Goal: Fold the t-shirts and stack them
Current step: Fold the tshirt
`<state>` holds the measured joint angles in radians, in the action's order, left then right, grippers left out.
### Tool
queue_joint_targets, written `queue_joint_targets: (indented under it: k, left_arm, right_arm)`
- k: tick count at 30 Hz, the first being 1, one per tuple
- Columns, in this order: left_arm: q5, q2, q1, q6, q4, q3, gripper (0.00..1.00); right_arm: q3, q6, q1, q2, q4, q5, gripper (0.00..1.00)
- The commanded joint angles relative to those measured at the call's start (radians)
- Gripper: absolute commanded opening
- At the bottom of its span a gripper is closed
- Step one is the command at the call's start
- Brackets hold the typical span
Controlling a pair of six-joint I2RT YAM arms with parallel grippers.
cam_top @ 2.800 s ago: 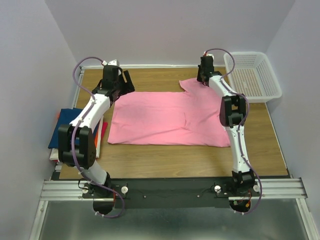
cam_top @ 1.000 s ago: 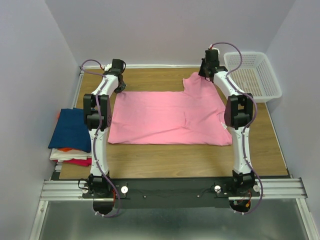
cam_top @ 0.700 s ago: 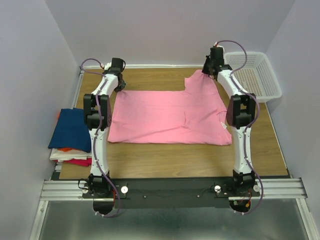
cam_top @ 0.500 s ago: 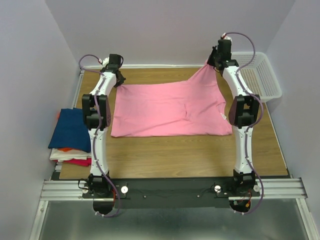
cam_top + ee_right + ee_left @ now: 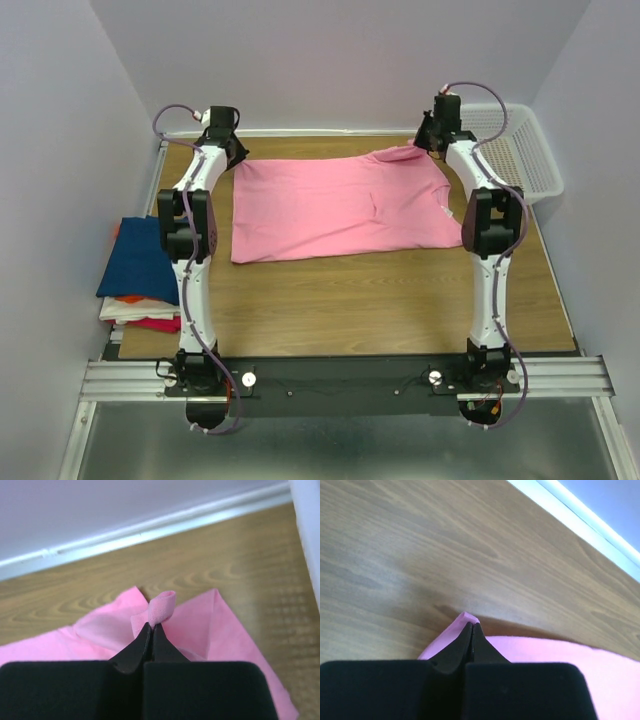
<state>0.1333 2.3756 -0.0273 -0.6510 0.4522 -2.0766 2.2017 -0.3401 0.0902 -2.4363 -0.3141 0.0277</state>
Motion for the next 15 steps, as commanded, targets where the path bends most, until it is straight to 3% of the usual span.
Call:
queue_joint_targets:
  k: [1, 15]
  left_arm:
    - [-0.040, -0.121, 0.009, 0.039, -0.075, 0.073, 0.00]
    - [-0.046, -0.338, 0.010, 0.044, -0.124, 0.387, 0.00]
  right_arm:
    - [-0.091, -0.004, -0.001, 0.140, 0.006, 0.014, 0.00]
    - [-0.509, -0.077, 0.000, 0.459, 0.026, 0.078, 0.00]
